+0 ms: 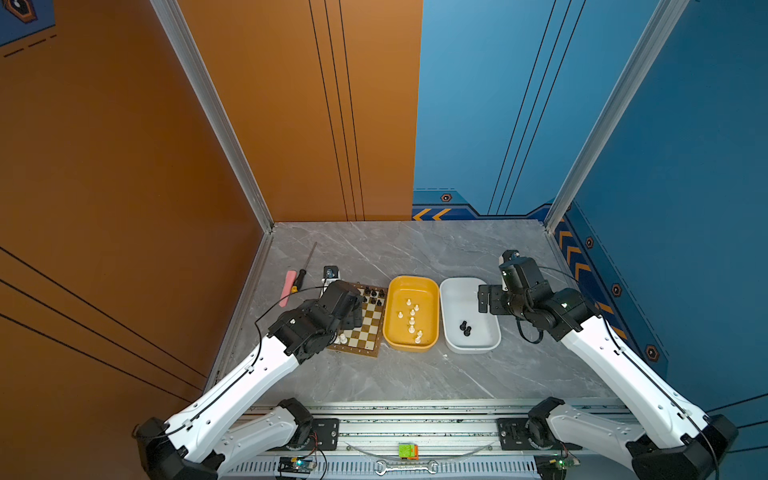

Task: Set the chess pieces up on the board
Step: 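Move the left gripper over the yellow tray while the right gripper rises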

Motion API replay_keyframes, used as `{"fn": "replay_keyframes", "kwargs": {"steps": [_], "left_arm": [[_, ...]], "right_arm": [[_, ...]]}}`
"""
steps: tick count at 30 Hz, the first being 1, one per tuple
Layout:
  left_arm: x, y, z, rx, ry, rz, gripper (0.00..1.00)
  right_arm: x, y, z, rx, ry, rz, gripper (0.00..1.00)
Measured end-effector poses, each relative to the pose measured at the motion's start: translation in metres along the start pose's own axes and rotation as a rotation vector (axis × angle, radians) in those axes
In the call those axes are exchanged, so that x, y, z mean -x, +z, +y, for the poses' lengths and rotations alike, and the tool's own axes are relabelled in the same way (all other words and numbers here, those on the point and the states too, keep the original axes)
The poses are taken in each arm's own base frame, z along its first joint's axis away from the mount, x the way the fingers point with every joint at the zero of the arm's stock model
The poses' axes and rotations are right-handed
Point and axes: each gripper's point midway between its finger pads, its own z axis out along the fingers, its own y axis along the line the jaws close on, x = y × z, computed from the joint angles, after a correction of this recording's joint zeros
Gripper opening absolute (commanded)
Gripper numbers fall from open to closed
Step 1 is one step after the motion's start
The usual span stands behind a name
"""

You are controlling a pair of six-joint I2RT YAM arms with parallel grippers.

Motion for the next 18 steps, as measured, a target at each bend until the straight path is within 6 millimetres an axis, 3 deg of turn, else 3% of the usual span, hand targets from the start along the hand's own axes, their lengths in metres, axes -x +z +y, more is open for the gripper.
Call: {"fn": "replay_keyframes", "kwargs": {"steps": [6, 11, 15, 18], "left_arm": [[0.029, 0.017, -0.048, -0.045, 0.088, 0.049, 0.94], [0.042, 0.039, -0.088, -0.097, 0.167, 0.102, 0.91], [0.044, 0.059, -0.118, -0.145, 0.217, 0.153, 0.71], [0.04, 0.073, -0.138, -0.185, 0.243, 0.196, 0.62]], "right_arm": [[-0.002, 0.0, -0.004, -0.012, 0.019, 0.033, 1.0], [0.006, 0.004, -0.009, -0.033, 0.046, 0.052, 1.0], [0.014, 0.009, -0.012, -0.044, 0.078, 0.059, 1.0], [0.018, 0.011, -0.013, -0.044, 0.099, 0.064, 1.0]]}}
